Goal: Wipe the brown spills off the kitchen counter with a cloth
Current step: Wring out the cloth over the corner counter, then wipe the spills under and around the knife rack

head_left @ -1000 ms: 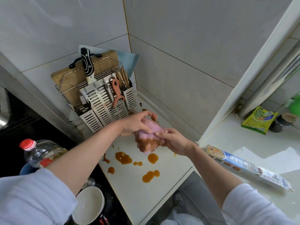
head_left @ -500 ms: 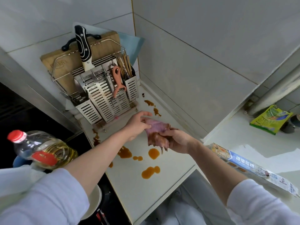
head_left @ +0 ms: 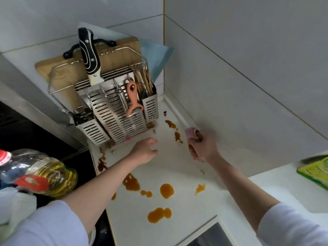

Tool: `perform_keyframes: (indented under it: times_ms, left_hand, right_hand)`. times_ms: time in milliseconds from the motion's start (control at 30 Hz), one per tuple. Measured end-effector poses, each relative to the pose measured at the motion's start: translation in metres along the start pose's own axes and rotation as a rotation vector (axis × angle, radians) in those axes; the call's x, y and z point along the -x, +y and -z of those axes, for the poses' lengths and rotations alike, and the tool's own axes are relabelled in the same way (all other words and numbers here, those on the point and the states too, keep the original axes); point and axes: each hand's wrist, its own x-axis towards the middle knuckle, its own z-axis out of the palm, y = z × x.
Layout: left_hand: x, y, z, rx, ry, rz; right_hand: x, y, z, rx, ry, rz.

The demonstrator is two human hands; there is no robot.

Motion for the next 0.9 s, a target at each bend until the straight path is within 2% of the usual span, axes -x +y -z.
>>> perform_keyframes:
  times_ms: [67,133,233,367,433,567,633,700,767,833,900]
  left_hand:
    - [-0.007,-0.004,0.001,-0.096,0.049,0.003]
    - [-0.015,-0.007,0.002,-0.138,0.122,0.004]
    - [-0.018,-0.016,0.006,-0.146,0.148,0.073]
    - [-0.010,-0.036,0.009,-0.149,0.066,0.184]
    - [-0.004,-0.046,0.010,-0.118,0.085,0.212]
    - [0.020,-0.057,0.022,-0.004,0.162,0.268]
    - [0.032,-0.063,0.034,0.010,0.182,0.302]
    - [0.044,-0.069,0.048,0.034,0.236,0.359]
    - [0.062,-0.075,0.063,0.218,0.387,0.430]
    - [0.076,-0.080,0.080,0.419,0.586,0.473]
    - [0.087,-0.083,0.100,0.483,0.693,0.406]
  right_hand:
    - [-0.016,0.013,-0.011,0.259,0.021,0.128]
    - [-0.026,0.032,-0.030,0.415,-0.019,0.181]
    - [-0.029,0.062,-0.056,0.469,-0.140,0.103]
    - [-0.030,0.085,-0.090,0.441,-0.341,0.108]
    - [-0.033,0.070,-0.097,0.458,-0.428,0.120]
    - [-0.046,0.041,-0.096,0.588,-0.492,0.102]
    - [-0.047,0.019,-0.088,0.493,-0.448,0.155]
    - [-0.049,-0.012,-0.078,0.311,-0.299,0.167]
    - [-0.047,-0.054,-0.065,0.021,-0.190,0.138]
    - [-0.051,-0.092,-0.056,-0.204,-0.190,0.135]
    - [-0.054,-0.124,-0.056,-0.325,-0.275,0.174]
